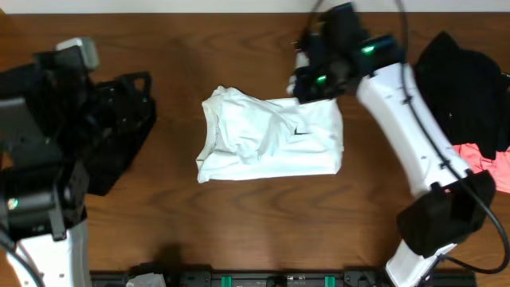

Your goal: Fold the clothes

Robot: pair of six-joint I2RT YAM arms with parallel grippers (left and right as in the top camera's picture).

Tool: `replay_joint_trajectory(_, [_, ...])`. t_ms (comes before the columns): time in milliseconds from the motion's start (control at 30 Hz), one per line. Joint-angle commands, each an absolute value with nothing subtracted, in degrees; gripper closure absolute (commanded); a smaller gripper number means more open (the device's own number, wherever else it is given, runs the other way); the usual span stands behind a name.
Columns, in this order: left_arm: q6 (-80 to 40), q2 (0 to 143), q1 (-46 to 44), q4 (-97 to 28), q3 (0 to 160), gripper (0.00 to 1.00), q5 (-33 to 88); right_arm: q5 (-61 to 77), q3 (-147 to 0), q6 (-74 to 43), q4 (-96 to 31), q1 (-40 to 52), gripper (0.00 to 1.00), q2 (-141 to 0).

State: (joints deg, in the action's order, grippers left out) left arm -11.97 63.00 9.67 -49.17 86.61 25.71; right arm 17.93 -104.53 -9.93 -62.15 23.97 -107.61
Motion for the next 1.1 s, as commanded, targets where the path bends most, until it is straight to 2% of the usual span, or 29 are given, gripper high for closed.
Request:
replay_joint_trajectory(0, [-11.4, 59.7, 11.9, -49.3, 87.6, 0.36, 26.3, 11.4, -105.7, -16.4, -60.4, 30.2, 0.99, -107.0])
replay_joint_trajectory(300, [-11.4, 56.1, 12.6, -49.7, 87.6, 0.36, 26.3, 9.3, -105.7, -20.2, -56.8, 40.5, 0.99, -113.3])
replay_joint_trajectory(333, [-11.4, 56.0, 12.6, -49.9, 87.6, 0.36, 26.3, 9.4, -105.7, -20.2, -56.3, 41.5, 0.94, -114.7])
replay_joint_trajectory(400, [-11.4, 55.8, 12.6, -50.4, 87.6, 0.36, 26.3, 9.3, -105.7, -20.1, -55.3, 42.7, 0.41, -116.6])
replay_joint_trajectory(433, [-11.4, 55.8, 12.6, -50.9, 87.6, 0.36, 26.4, 8.8, -105.7, -19.8, -54.8, 43.2, 0.21, -117.5])
replay_joint_trajectory(467, [-11.4, 55.8, 12.6, -51.3, 87.6, 0.36, 26.4, 8.3, -105.7, -19.1, -54.3, 43.6, 0.16, -118.2])
replay_joint_trajectory(667, [-10.6, 56.1, 12.6, -53.6, 87.6, 0.36, 26.3, 7.0, -105.8, -16.8, -54.1, 41.8, 0.12, -115.4])
replay_joint_trajectory(833, [-9.2, 58.3, 12.6, -56.9, 87.6, 0.36, 26.4, 6.2, -105.8, -16.7, -58.8, 37.2, 0.09, -110.8])
replay_joint_trajectory(900, [-8.8, 60.2, 12.6, -59.0, 87.6, 0.36, 26.4, 6.2, -105.8, -16.6, -61.0, 34.3, 0.2, -110.5])
replay_joint_trajectory(933, [-8.8, 61.0, 12.6, -59.6, 87.6, 0.36, 26.4, 6.5, -105.7, -16.7, -61.6, 33.0, 0.36, -110.7])
replay_joint_trajectory(1000, [-8.8, 62.8, 12.4, -60.4, 87.6, 0.36, 26.4, 7.2, -105.4, -16.7, -61.9, 31.1, 0.83, -111.9])
replay_joint_trajectory(1033, [-8.8, 63.6, 12.4, -60.7, 87.6, 0.36, 26.4, 8.1, -105.3, -16.7, -61.7, 30.5, 0.98, -112.8])
replay_joint_trajectory(1067, [-8.8, 64.4, 12.4, -60.8, 87.6, 0.36, 26.4, 9.3, -105.3, -16.7, -61.5, 30.1, 0.99, -113.9])
